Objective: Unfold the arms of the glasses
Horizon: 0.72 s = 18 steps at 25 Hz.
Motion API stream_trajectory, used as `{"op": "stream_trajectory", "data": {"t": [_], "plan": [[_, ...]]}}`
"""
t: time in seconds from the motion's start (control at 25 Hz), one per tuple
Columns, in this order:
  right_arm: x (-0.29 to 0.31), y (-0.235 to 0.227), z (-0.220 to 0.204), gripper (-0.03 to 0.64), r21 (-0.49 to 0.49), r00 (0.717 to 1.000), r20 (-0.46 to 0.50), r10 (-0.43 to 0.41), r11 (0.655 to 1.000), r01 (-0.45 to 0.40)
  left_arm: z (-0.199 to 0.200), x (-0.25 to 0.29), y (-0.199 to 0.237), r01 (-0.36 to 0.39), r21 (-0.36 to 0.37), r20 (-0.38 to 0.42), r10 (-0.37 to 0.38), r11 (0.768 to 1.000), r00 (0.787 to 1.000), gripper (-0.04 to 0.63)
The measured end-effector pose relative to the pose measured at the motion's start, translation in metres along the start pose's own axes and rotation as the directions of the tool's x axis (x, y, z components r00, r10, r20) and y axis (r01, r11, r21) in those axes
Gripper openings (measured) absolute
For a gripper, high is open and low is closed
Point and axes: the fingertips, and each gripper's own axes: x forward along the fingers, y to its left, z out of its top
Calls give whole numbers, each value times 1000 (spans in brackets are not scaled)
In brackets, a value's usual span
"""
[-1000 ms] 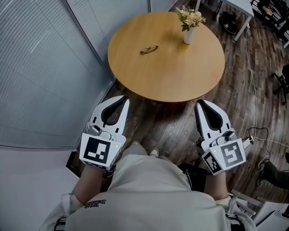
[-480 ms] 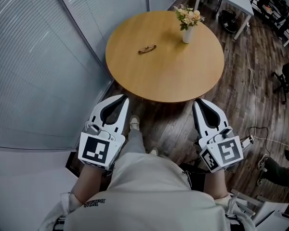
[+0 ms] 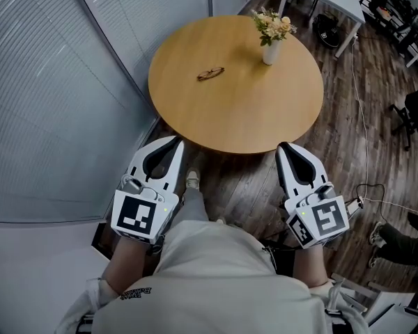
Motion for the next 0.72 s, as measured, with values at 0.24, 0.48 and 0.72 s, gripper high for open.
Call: {"op": "stream_trajectory", "data": {"t": [0.24, 0.48, 0.72], "plan": [[32, -7, -4, 34, -3, 1000, -22, -8, 1000, 8, -12, 22, 24, 15, 2, -7, -15, 1000, 1000, 25], [71, -14, -6, 34, -18, 998, -50, -23, 1000, 22, -19, 49, 57, 37, 1, -15, -37, 999, 999, 25], [119, -24, 2, 34, -21, 996, -71, -46, 999, 44, -22, 82, 97, 72, 5, -23, -72, 997, 997, 25]]}}
